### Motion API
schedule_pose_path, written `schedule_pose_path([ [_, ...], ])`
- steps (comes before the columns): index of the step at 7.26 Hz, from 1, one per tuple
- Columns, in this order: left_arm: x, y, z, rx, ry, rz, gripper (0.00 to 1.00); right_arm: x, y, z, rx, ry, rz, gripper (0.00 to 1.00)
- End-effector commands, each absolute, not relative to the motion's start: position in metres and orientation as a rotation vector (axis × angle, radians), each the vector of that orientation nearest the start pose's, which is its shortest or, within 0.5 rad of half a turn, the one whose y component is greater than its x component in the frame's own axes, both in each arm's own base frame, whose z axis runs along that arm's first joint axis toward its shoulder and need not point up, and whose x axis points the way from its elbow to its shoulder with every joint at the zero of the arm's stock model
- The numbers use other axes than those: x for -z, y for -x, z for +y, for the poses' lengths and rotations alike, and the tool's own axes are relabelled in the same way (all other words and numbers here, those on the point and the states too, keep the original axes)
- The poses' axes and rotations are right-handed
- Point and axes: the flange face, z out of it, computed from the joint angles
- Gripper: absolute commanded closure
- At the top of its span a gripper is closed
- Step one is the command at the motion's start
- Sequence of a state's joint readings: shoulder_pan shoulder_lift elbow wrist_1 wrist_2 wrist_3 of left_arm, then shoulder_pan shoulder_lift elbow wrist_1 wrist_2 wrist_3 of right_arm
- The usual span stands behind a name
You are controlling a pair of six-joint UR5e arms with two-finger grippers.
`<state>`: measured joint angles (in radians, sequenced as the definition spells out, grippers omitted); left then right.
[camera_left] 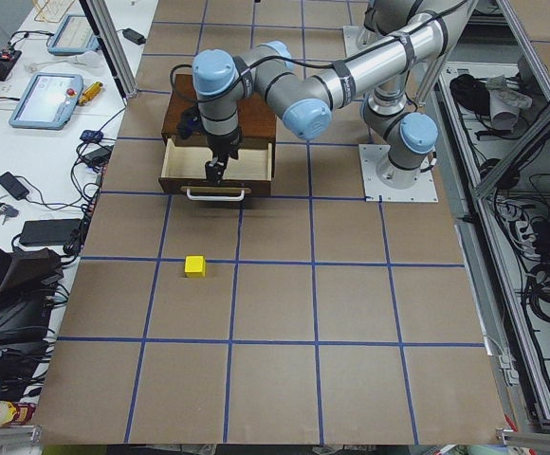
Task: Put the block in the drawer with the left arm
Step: 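Move the left gripper down over the yellow cube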
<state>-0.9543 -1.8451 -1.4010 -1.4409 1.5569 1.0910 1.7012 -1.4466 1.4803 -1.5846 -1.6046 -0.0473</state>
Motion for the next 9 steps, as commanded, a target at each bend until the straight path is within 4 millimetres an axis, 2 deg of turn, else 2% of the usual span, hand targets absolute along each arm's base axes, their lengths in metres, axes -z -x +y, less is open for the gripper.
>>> schedule_pose_path([
  [1, -0.380, -0.283, -0.611, 0.083, -1.225, 2.797, 0.00, -0.469, -0.199, -0.521, -0.029, 0.283, 3.163, 0.00],
  [2, -0.349, -0.300, -0.623, 0.057, -1.442, 2.661, 0.00, -0.469, -0.199, -0.521, -0.029, 0.280, 3.164, 0.00],
  [4, -0.316, -0.329, -0.642, 0.032, -1.678, 2.537, 0.00, -0.469, -0.199, -0.521, -0.029, 0.283, 3.163, 0.00],
  [7, -0.262, -0.360, -0.644, 0.010, -1.900, 2.440, 0.00, -0.469, -0.199, -0.521, -0.029, 0.283, 3.163, 0.00],
  [9, -0.244, -0.373, -0.649, 0.019, -1.960, 2.392, 0.00, -0.469, -0.199, -0.521, -0.029, 0.280, 3.164, 0.00],
])
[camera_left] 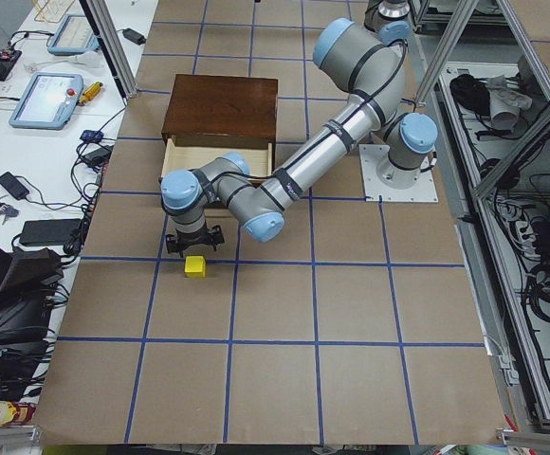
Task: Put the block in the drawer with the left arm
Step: 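Lower the left gripper and close it on the yellow cube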
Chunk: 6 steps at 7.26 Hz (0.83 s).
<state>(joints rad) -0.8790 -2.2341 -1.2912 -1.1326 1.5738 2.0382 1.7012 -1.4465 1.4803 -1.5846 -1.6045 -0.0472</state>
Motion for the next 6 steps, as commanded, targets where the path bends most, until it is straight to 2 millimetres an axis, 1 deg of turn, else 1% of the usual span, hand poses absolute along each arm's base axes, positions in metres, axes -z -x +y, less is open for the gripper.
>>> schedule_pose_path([
  [1, -0.241, -0.382, -0.653, 0.021, -1.987, 2.362, 0.00, -0.469, -0.199, -0.521, -0.029, 0.283, 3.163, 0.00],
  [3, -0.223, -0.386, -0.658, 0.018, -2.027, 2.353, 0.00, -0.469, -0.199, -0.521, -0.029, 0.280, 3.164, 0.00],
  [6, -0.207, -0.384, -0.661, 0.070, -2.043, 2.372, 0.00, -0.469, -0.199, -0.521, -0.029, 0.283, 3.163, 0.00],
])
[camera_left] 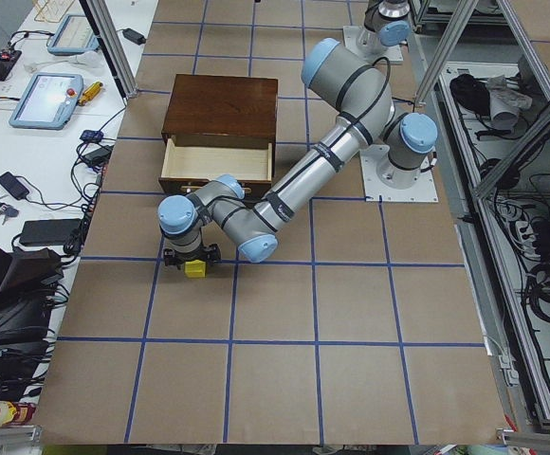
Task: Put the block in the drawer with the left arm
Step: 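Lower the left gripper and close it on the yellow cube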
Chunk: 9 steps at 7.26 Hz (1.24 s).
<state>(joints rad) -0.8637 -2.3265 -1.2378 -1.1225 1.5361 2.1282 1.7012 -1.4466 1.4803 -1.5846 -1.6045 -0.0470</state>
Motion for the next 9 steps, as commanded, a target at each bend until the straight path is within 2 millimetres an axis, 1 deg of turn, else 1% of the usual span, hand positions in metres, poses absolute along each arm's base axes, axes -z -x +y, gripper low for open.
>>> schedule_pose_path([
  [1, -0.198, -0.384, -0.661, 0.068, -2.061, 2.370, 0.00, -0.469, -0.199, -0.521, -0.029, 0.283, 3.163, 0.00],
  [4, -0.189, -0.384, -0.661, 0.068, -2.072, 2.365, 0.00, -0.469, -0.199, -0.521, -0.029, 0.283, 3.163, 0.00],
  [6, -0.187, -0.382, -0.661, 0.088, -2.075, 2.368, 0.00, -0.469, -0.199, -0.521, -0.029, 0.283, 3.163, 0.00],
  [7, -0.187, -0.382, -0.661, 0.088, -2.075, 2.368, 0.04, -0.469, -0.199, -0.521, -0.029, 0.280, 3.164, 0.00],
  [8, -0.187, -0.382, -0.661, 0.091, -2.075, 2.368, 0.29, -0.469, -0.199, -0.521, -0.029, 0.283, 3.163, 0.00],
  [9, -0.188, -0.382, -0.661, 0.091, -2.074, 2.367, 0.46, -0.469, -0.199, -0.521, -0.029, 0.280, 3.164, 0.00],
])
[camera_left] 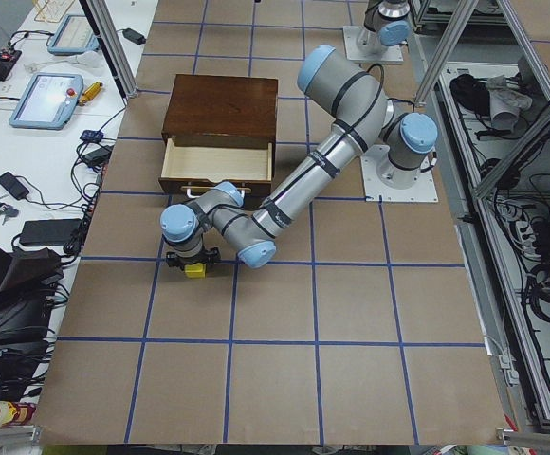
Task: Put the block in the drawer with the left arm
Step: 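Lower the left gripper and close it on the yellow cube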
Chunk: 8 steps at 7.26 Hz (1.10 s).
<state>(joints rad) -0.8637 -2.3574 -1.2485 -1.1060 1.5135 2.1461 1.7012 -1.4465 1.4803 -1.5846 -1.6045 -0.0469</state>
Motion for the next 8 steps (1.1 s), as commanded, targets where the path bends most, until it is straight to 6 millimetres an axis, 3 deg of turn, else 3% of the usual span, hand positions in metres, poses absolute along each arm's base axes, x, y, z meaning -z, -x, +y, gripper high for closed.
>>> schedule_pose_path([
  [1, -0.1889, -0.3827, -0.6617, 0.090, -2.071, 2.363, 0.69, -0.4695, -0.1994, -0.5208, -0.029, 0.280, 3.164, 0.00],
  [3, -0.1909, -0.3831, -0.6621, 0.091, -2.068, 2.360, 0.83, -0.4695, -0.1994, -0.5208, -0.029, 0.283, 3.163, 0.00],
  [8, -0.1909, -0.3830, -0.6622, 0.093, -2.066, 2.362, 0.84, -0.4695, -0.1994, -0.5208, -0.029, 0.280, 3.164, 0.00],
])
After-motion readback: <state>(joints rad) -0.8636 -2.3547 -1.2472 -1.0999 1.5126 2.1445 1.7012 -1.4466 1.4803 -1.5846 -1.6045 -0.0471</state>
